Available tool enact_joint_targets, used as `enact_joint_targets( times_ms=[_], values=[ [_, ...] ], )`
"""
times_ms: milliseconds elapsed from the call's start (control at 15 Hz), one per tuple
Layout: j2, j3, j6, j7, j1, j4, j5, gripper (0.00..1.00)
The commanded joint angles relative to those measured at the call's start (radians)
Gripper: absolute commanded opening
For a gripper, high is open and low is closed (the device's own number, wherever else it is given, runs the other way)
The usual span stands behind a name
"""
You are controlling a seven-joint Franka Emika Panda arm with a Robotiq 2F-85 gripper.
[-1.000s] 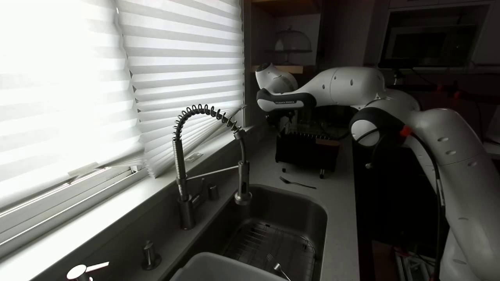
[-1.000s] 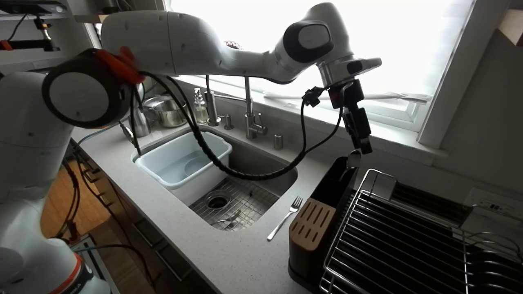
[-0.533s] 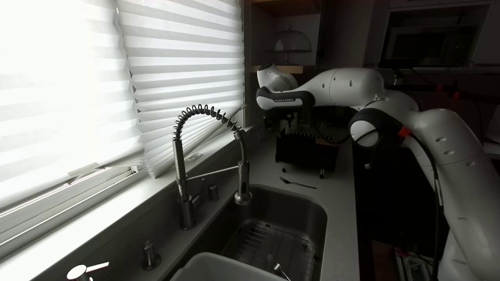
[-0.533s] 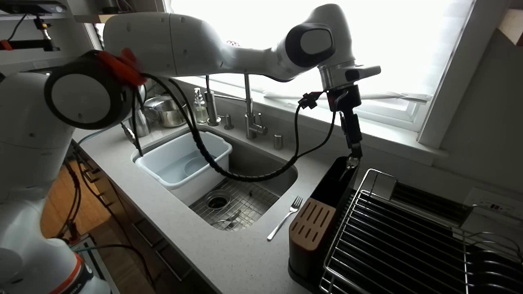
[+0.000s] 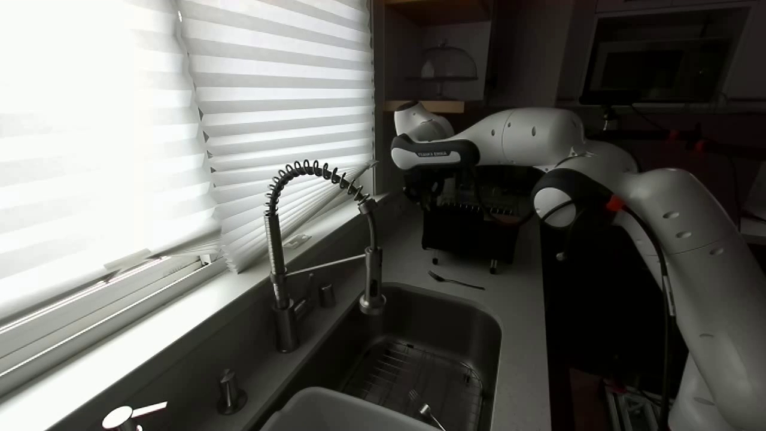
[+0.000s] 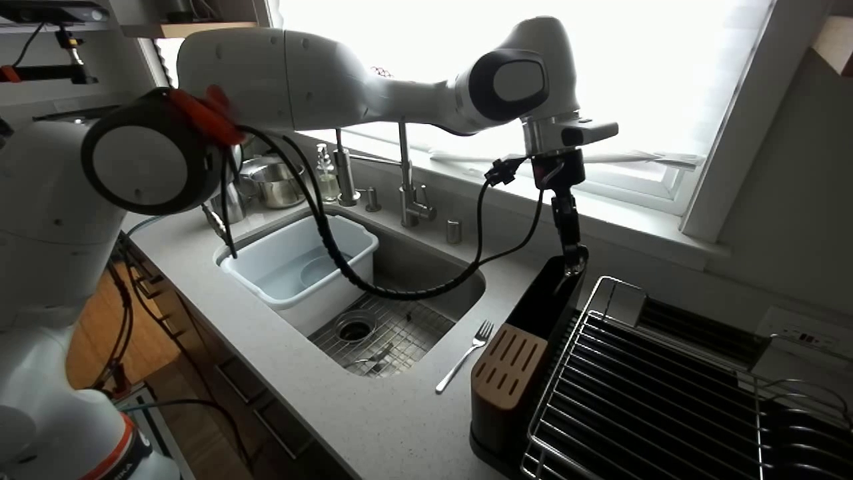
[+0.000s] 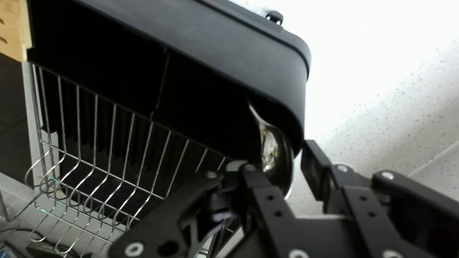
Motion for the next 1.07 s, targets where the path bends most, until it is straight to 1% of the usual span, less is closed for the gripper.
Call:
enact_joint_targets(
  times_ms=[0,67,133,667,800,1000],
  values=[
    [0.001,0.011,-0.003,-0.001,-0.013,0.024,0.033,0.05],
    [-0.001,0.011,0.0,-0.001,-0.012,0.029,0.036,0.01],
    [-0.004,0.011,0.002,-0.003,-0.012,0.032,0.035,0.0],
    [-0.029,0.005,0.001,-0.014,-0.005,0.041,0.027,0.01],
    [-0.052,0.001,-0.006,-0.015,0.005,0.036,0.015,0.01],
    [-0.106,-0.009,0.002,-0.02,0.038,0.012,-0.036,0.01]
  ],
)
